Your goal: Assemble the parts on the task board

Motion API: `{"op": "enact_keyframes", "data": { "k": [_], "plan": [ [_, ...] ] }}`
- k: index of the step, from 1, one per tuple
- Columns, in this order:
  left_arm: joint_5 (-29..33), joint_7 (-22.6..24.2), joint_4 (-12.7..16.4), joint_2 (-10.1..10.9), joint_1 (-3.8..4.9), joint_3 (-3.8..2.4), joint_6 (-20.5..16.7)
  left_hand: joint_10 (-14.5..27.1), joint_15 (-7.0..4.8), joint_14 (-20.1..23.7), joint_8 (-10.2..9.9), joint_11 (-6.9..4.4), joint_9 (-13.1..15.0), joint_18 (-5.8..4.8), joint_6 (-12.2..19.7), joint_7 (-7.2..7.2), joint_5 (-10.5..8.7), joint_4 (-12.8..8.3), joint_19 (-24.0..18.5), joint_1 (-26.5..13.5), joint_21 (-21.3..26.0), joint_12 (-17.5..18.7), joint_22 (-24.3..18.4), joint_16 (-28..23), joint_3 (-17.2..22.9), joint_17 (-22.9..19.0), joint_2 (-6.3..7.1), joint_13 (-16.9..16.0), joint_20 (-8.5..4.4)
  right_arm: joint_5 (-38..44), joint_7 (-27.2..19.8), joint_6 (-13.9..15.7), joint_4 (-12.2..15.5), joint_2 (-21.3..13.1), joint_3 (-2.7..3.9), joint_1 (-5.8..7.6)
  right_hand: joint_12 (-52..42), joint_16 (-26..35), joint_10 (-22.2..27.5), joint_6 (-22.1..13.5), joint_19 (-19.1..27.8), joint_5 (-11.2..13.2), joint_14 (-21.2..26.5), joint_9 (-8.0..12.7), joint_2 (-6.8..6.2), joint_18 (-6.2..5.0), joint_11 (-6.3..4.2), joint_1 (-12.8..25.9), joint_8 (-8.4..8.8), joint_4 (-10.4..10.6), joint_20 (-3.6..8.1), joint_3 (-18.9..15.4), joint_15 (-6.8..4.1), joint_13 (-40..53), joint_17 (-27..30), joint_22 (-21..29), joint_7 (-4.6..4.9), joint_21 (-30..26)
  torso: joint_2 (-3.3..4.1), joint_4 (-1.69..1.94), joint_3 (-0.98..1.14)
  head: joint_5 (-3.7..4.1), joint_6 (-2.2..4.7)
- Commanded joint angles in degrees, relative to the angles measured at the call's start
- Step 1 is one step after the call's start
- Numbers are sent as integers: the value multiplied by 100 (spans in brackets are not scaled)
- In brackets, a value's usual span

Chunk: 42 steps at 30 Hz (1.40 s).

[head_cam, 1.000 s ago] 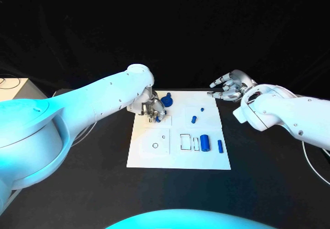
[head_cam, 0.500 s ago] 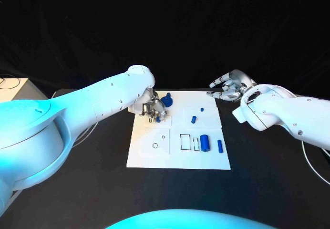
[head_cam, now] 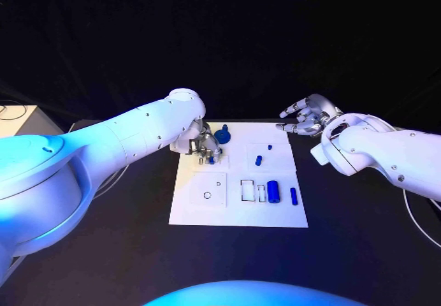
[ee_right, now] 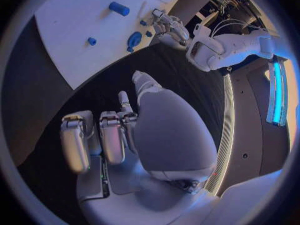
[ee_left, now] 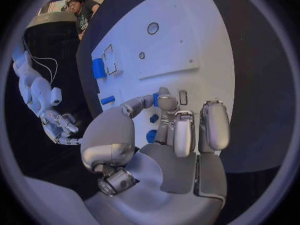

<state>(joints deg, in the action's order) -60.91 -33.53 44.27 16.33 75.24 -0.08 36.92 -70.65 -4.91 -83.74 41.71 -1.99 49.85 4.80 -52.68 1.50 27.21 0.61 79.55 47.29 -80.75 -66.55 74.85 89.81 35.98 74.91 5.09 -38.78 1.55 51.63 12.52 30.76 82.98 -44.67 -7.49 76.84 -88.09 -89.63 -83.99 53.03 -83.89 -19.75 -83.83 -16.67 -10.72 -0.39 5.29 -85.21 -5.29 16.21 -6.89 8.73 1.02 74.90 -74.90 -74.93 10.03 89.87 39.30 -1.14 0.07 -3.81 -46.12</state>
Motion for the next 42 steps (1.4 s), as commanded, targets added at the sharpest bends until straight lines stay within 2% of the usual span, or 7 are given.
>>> {"op": "enact_keyframes", "data": {
  "k": [1, 8, 13, 17, 23, 27, 42],
  "plan": [
    [-112, 56, 81, 32, -55, 20, -78, 62, 3, -626, -63, 3, 24, -98, -28, 30, -51, 144, 28, -32, 34, 29, -14, 19, -259, 1509, 170, 7, 6, 57, -50, -50, 7, -5, 1, -2, 20, 38, -401, -38, -611, -30, -562, -5, -26, 39, -11, -28, -30, -5, 14, 44, -15, 1319, -1280, -1507, 5, 13, -5, 0, 1, 4, 13],
    [-251, 66, 250, 185, -50, 12, -163, 81, 16, -626, -196, 17, 129, -93, -85, 45, -1109, 790, 29, 222, 68, 44, -32, 19, -938, 1509, 288, -9, 15, 54, -55, -50, 0, -17, 1, -2, 25, 41, -396, -41, -611, -29, -560, -5, -32, 39, -11, -24, -29, -3, 14, 48, -15, 1314, -1272, -1507, 5, 13, -8, 12, -1, 17, 39],
    [-309, 65, 302, 244, -49, 6, -175, 115, 23, -626, -241, 25, 177, -84, -80, 52, -1427, 1040, 5, 361, 100, 73, -67, 19, -1132, 1509, 325, 25, 21, 47, -57, -66, -6, -20, 1, -3, 23, 38, -398, -44, -611, -30, -562, -5, -34, 39, -10, -20, -28, -1, 14, 50, -15, 1316, -1281, -1507, 6, 13, -5, 9, -2, 2, 64],
    [-334, 70, 349, 285, -48, -2, -206, 139, 29, -626, -256, 32, 203, -81, -69, 60, -1540, 1153, -5, 430, 113, 87, -80, 19, -1214, 1509, 337, 44, 26, 39, -63, -75, -11, -22, 1, -4, 21, 39, -399, -58, -611, -281, -562, -4, -52, 39, -8, -7, -26, 7, 14, 113, -14, 1317, -1279, -1507, 9, 13, 1, -4, -8, -3, 65],
    [-344, 83, 475, 378, -49, -33, -306, 137, 29, -626, -276, 32, 291, -80, -82, 58, -2030, 1528, -1, 656, 120, 72, -76, 19, -1501, 1509, 366, 15, 30, 34, -69, -75, -18, -28, 1, -10, 24, 40, -397, -59, -611, -292, -561, -4, -55, 39, -7, 0, -26, 10, 14, 116, -14, 1315, -1277, -1507, 10, 13, -4, 6, -4, 4, 78],
    [-310, 93, 612, 481, -46, -49, -367, 135, 29, -626, -293, 32, 327, -81, -90, 58, -2369, 1602, 4, 716, 120, 71, -68, 19, -1670, 1509, 335, 8, 29, 33, -70, -74, -22, -33, 1, -16, 24, 40, -397, -59, -611, -292, -561, -4, -55, 39, -7, 0, -26, 10, 14, 116, -14, 1315, -1277, -1507, 10, 13, -6, 14, -9, 10, 87],
    [323, 180, 1202, 996, -38, -438, -946, 534, 91, -574, -363, 114, 436, -3, 166, 149, -2450, 1613, -243, 547, 368, 307, -388, -47, -2341, 1385, 361, 438, 62, 7, -121, -94, -39, -54, 0, -68, 35, 44, -386, -61, -611, -305, -559, -4, -69, 39, -7, 23, -27, 18, 13, 114, -13, 1304, -1266, -1507, 11, 13, -3, 3, -10, 16, 162]
  ]
}}
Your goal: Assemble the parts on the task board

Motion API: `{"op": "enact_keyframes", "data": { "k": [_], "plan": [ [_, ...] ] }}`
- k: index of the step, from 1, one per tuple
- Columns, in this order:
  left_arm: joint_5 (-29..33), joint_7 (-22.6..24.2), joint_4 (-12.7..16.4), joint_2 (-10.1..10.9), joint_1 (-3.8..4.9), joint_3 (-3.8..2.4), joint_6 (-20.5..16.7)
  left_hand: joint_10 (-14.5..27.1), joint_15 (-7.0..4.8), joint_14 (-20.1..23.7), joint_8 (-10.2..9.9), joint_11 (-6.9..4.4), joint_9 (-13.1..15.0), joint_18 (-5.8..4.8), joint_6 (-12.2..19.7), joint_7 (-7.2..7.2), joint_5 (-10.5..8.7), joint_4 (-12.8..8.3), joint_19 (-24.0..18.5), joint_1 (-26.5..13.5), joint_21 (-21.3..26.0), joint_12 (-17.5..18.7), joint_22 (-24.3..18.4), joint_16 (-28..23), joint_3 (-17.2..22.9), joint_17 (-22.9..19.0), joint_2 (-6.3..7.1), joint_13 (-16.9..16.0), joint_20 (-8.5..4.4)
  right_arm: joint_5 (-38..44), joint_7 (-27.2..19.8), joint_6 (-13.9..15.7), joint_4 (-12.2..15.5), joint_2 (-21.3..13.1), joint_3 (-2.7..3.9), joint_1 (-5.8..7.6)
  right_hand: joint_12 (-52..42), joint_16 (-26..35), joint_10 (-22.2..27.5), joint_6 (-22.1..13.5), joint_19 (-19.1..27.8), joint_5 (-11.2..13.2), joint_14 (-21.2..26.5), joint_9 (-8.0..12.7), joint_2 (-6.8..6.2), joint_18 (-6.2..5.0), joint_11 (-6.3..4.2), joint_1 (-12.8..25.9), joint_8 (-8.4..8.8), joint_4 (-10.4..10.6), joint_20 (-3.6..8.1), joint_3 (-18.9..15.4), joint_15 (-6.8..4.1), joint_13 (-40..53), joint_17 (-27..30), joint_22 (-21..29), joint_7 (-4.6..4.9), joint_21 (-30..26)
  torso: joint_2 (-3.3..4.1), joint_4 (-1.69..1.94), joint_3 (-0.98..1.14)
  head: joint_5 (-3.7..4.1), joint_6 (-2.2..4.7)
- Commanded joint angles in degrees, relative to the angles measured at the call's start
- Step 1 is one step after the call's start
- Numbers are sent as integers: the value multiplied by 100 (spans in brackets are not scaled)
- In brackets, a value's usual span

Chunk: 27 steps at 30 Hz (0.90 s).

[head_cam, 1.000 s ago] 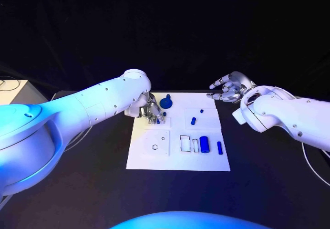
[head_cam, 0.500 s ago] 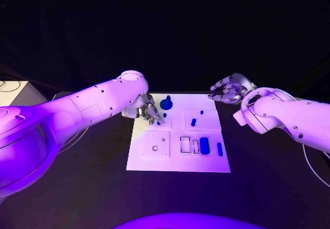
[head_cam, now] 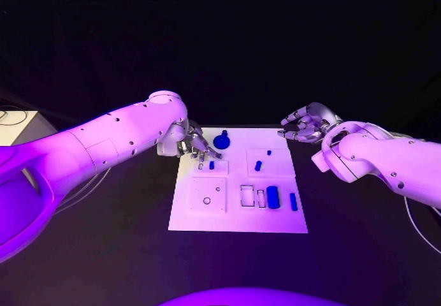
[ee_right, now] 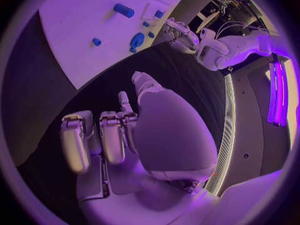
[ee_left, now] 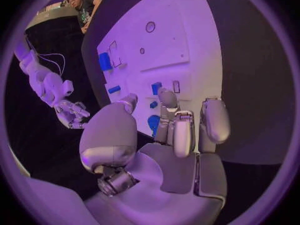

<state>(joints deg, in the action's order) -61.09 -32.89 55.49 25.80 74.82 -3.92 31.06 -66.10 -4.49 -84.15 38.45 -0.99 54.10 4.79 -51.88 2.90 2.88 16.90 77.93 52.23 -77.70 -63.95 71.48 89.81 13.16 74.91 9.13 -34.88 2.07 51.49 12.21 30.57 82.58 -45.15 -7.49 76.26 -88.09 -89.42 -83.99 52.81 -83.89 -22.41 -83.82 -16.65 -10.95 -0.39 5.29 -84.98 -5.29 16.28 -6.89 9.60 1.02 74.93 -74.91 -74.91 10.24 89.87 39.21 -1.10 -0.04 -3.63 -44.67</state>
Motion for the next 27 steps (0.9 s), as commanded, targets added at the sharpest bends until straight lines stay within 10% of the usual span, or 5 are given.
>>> {"op": "enact_keyframes", "data": {
  "k": [1, 7, 11, 15, 27],
  "plan": [
    [387, 129, 121, 89, 4, -99, -447, 109, 64, -526, -56, 30, 13, 1, 125, 24, -15, -22, -93, 162, 75, 41, -61, -54, -73, 1372, -94, 50, 21, 20, -93, -69, 1, -9, 0, -12, 35, 22, -386, -39, -611, -39, -559, -6, -46, 39, -7, 0, -27, 11, 13, 27, -13, 1302, -1266, -1509, -11, 13, 11, -4, 1, -5, 25],
    [697, 239, 347, 324, 6, -411, -1058, 613, 188, -273, -350, 175, -148, 105, 441, 186, -2, -56, -434, 891, 419, 304, -494, -341, -19, 854, -345, 520, 113, -16, -159, 19, 0, -34, 0, -21, 32, 25, -389, -35, -611, -45, -557, -7, -49, 39, -7, 9, -30, 12, 13, 30, -13, 1304, -1258, -1509, -12, 13, 13, 0, 12, -7, 79],
    [838, 445, 417, 459, 9, -533, -1708, 1108, 311, 223, -918, 302, -695, 291, 643, 307, 1, -360, -1073, 2092, 1142, 714, -1322, -870, 1077, 28, -365, 729, 242, -68, -288, 74, -9, -51, 0, -22, 168, 39, -260, 23, -611, -61, -546, -23, -47, 39, -19, 7, -70, 2, 16, 75, -19, 1181, -1217, -1509, -25, 13, 21, 1, 13, -7, 116],
    [686, 852, 391, 540, 12, -576, -2418, 1134, 340, 551, -1400, 326, -1367, 368, 398, 377, 3, -698, -1220, 2500, 1547, 1364, -1740, -1370, 2256, -661, 29, 1178, 268, -56, -383, 75, -26, -67, 0, -23, 189, 53, -242, 39, -589, -77, -537, -29, -27, 28, -29, -29, -90, -15, 24, 163, -30, 1163, -1183, -1480, -32, -27, 28, 5, 15, -3, 139],
    [393, 883, -309, 258, 9, -507, -2858, 634, 439, -41, -1579, 473, -1666, 137, 433, 547, -10, -35, -371, 1541, 708, 1135, -741, -730, 1851, 172, 243, 1144, 341, 80, -407, 90, -33, -84, 2, -17, 211, 57, -222, 34, -580, -78, -534, -28, -26, 23, -31, -42, -92, -20, 27, 203, -33, 1143, -1171, -1467, -31, -44, 84, -2, -1, -4, 207]
  ]
}}
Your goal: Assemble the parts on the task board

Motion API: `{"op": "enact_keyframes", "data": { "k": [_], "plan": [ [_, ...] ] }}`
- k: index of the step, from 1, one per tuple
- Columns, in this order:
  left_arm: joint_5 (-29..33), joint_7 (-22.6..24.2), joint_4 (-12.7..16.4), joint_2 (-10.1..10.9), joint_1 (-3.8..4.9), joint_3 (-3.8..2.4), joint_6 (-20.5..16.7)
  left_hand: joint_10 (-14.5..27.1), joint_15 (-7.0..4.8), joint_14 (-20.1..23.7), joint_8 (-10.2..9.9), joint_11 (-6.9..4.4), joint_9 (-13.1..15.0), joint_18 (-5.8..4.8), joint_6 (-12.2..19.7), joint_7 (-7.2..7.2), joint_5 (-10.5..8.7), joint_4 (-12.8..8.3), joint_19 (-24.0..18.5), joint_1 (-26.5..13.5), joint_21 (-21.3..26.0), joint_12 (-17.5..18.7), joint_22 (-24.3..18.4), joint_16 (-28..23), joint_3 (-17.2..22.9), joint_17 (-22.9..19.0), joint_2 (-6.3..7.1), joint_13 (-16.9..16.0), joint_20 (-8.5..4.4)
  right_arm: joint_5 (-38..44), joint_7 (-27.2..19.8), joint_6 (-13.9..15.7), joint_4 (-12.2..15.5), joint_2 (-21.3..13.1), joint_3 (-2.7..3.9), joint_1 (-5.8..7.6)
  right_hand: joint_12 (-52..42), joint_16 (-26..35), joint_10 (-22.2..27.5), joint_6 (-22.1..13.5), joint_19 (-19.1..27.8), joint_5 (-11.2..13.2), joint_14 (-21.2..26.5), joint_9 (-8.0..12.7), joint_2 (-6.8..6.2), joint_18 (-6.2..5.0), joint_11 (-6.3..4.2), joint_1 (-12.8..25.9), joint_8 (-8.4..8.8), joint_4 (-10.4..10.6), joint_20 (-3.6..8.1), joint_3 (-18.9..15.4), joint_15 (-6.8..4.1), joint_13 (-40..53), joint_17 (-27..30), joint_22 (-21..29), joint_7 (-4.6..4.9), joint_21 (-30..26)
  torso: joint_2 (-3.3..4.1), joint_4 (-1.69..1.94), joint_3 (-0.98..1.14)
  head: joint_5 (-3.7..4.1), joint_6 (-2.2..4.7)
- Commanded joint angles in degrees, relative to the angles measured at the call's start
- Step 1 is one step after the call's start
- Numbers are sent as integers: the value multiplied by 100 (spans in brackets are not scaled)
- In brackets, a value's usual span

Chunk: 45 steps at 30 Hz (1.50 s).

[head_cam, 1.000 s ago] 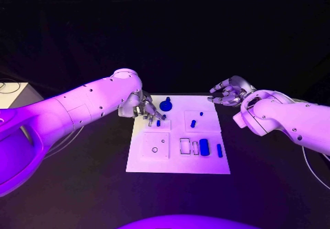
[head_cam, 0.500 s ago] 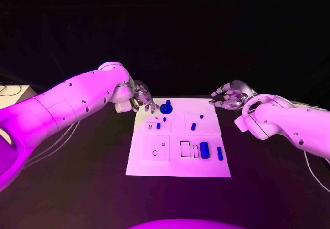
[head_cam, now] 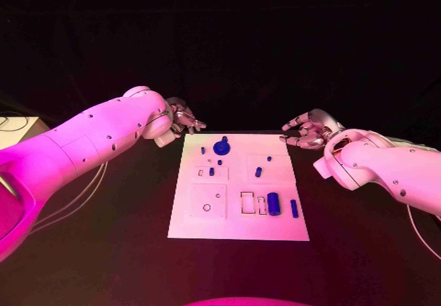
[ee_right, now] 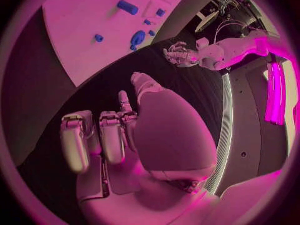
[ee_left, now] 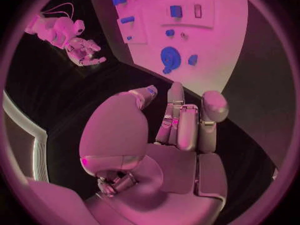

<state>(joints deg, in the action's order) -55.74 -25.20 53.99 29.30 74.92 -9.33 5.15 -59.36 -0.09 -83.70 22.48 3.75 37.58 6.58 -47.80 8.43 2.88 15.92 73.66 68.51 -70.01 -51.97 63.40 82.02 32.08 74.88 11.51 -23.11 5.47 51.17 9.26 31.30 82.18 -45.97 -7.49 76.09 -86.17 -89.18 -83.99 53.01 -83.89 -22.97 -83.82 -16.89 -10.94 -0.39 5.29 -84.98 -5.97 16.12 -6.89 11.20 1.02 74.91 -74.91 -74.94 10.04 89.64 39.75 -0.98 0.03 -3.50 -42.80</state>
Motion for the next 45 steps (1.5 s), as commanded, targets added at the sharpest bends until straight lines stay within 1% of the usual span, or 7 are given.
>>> {"op": "enact_keyframes", "data": {
  "k": [1, 6, 13, 24, 25, 35, 45],
  "plan": [
    [-157, 91, -239, -136, -1, 55, -245, -41, -1, -88, 22, -1, -18, -41, 25, -8, -9, 66, 58, -117, -65, -79, 70, 54, -62, 177, 6, -42, 1, 121, -109, 15, 10, -2, 2, 2, 20, 33, -222, 14, -580, -23, -534, -4, -26, 22, -31, -42, -25, -3, 27, 43, -32, 1144, -1171, -1463, -12, -21, 43, -23, -14, -25, 25],
    [-240, -43, -567, -325, -3, 141, -96, -101, -21, -202, 75, -26, -43, -100, 12, -44, -9, 77, 227, -517, -307, -277, 358, 219, -406, 413, 49, -154, -11, 251, -101, 34, 33, -13, 2, 14, 25, 35, -220, -17, -580, -93, -534, 2, -40, 23, -28, -56, -18, -8, 31, 134, -33, 1139, -1172, -1463, -6, -21, 97, -49, -11, -52, 45],
    [-358, -245, -893, -525, -3, 236, 300, -200, -122, -327, 470, -148, 113, -161, -147, -185, -8, 82, 390, -693, -571, -653, 671, 396, -1018, 682, -65, -366, -87, 514, -88, 62, 79, -9, 4, 39, 24, 35, -222, -19, -585, -165, -535, 2, -61, 25, -26, -51, -23, -7, 31, 189, -33, 1139, -1174, -1470, -5, -11, 163, -81, 5, -97, 72],
    [-427, -345, -1113, -709, -7, 354, 697, -193, -143, -341, 577, -171, 174, -170, -141, -210, -7, 72, 406, -638, -610, -724, 718, 417, -1084, 712, -174, -409, -103, 526, -142, 281, 108, 11, 12, 68, 55, 49, -194, -11, -568, -165, -525, 0, -82, 16, -26, -22, -31, 5, 32, 203, -32, 1110, -1134, -1447, -5, -43, 205, -85, -3, -109, 86],
    [-428, -349, -1124, -722, -8, 363, 698, -191, -144, -341, 582, -171, 177, -171, -139, -211, -7, 71, 408, -631, -613, -727, 721, 418, -1083, 713, -182, -411, -104, 495, -168, 348, 108, 12, 13, 70, 261, 145, -13, 26, -465, -163, -460, -11, -106, -38, -43, 2, -62, 11, 41, 275, -48, 924, -889, -1305, -21, -236, 200, -84, -5, -106, 81],
    [-438, -365, -1176, -758, -10, 396, 742, -164, -154, -344, 675, -185, 232, -174, -132, -227, -6, 60, 407, -483, -633, -765, 745, 426, -1018, 721, -281, -438, -112, 218, -508, 931, 106, 9, 15, 79, 1031, 452, 492, 38, -173, -167, -306, -35, -260, -191, -113, 80, -136, -12, 115, 645, -123, 215, -309, -873, -76, -846, 193, -78, -3, -91, 53],
    [-365, -366, -1156, -768, -10, 408, 935, -145, -167, -341, 765, -201, 293, -174, -143, -244, -6, 48, 401, -383, -640, -780, 754, 425, -966, 714, -271, -450, -119, 155, -565, 1022, 93, 15, 15, 80, 1104, 482, 532, 27, -151, -170, -299, -37, -296, -203, -118, 98, -142, -16, 125, 686, -130, 144, -269, -832, -79, -906, 189, -82, -1, -108, 48]
  ]
}}
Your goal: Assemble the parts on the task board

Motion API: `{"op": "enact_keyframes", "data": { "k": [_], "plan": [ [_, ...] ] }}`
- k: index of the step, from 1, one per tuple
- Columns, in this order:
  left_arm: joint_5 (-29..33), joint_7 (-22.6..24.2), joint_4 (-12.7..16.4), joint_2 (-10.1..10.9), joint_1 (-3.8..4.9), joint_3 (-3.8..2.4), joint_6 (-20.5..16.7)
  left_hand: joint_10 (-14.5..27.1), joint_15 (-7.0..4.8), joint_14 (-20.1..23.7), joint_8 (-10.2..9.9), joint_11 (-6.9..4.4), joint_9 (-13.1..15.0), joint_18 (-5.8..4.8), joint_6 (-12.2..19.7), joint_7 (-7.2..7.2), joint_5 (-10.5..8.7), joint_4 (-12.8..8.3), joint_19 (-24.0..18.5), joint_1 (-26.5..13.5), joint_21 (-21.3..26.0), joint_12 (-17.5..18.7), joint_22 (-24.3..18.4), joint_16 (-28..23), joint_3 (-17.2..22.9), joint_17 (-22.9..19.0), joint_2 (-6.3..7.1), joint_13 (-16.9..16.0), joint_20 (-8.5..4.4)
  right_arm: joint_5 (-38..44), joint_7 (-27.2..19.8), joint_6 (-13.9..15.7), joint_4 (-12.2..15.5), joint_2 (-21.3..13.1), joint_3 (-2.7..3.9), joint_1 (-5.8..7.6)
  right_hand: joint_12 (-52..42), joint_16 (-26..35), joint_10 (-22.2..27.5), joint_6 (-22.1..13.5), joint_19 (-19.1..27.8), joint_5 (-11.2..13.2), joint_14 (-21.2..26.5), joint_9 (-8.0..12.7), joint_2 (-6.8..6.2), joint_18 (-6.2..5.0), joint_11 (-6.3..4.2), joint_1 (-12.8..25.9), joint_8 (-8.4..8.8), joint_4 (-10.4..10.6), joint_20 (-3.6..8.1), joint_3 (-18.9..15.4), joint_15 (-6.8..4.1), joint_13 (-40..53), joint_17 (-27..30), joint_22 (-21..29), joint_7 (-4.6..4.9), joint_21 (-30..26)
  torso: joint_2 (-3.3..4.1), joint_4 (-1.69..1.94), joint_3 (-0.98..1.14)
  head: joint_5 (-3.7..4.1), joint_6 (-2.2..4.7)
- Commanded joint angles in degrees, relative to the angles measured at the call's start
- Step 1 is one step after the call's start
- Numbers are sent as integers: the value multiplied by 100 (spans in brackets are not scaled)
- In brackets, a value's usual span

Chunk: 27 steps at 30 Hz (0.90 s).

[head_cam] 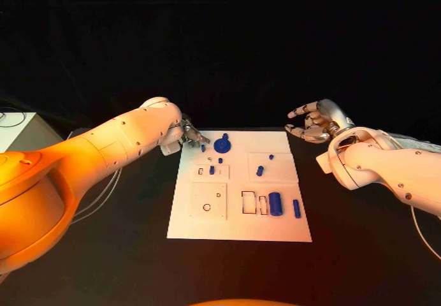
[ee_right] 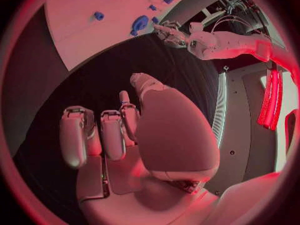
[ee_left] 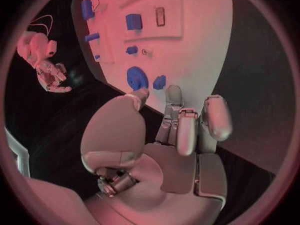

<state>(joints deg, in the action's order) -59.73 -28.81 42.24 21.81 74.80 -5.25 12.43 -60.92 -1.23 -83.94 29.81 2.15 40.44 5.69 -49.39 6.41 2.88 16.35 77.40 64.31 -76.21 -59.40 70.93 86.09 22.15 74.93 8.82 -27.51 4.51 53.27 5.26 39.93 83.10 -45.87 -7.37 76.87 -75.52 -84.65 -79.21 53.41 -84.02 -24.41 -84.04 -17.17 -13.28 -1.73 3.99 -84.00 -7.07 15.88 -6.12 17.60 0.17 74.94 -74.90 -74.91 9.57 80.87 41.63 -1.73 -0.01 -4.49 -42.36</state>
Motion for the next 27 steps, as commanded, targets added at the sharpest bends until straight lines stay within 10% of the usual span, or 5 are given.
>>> {"op": "enact_keyframes", "data": {
  "k": [1, 16, 27],
  "plan": [
    [37, -5, 24, -20, 1, 2, 220, 13, -54, -319, 39, -43, 12, -87, 18, -44, -6, 4, 31, 48, -25, -38, 8, 20, 35, 712, -3, -11, -24, -56, -162, 157, -3, 6, 3, 2, 39, 29, 54, -13, -138, -26, -277, -10, -62, -69, 13, -1, -31, 7, 47, 46, -45, 141, -269, -835, -32, -29, 0, -10, 3, -8, 1],
    [83, -11, 62, -14, 1, 8, 191, 40, -88, -316, 226, -84, 168, -86, 29, -92, -5, -4, 15, 276, -33, -46, 20, 24, 301, 710, -31, -20, -45, -60, -115, 122, -39, 21, 3, 2, 958, 511, 617, -84, 196, -26, -84, -35, -168, -244, -13, 41, -68, -14, 84, 292, -78, -739, 431, -255, -48, -873, 6, -8, 4, -16, -5],
    [100, -34, 81, -6, 0, 8, 163, 52, -158, -317, 574, -160, 515, -90, 106, -182, -3, -100, 16, 490, -57, -13, 59, 33, 1341, 711, 133, -9, -107, -60, -77, 77, -69, 39, 3, 2, 1055, 563, 669, -95, 212, -28, -72, -40, -182, -254, -16, 44, -74, -21, 89, 323, -83, -840, 484, -210, -49, -941, 8, -9, 5, -15, -24]
  ]
}}
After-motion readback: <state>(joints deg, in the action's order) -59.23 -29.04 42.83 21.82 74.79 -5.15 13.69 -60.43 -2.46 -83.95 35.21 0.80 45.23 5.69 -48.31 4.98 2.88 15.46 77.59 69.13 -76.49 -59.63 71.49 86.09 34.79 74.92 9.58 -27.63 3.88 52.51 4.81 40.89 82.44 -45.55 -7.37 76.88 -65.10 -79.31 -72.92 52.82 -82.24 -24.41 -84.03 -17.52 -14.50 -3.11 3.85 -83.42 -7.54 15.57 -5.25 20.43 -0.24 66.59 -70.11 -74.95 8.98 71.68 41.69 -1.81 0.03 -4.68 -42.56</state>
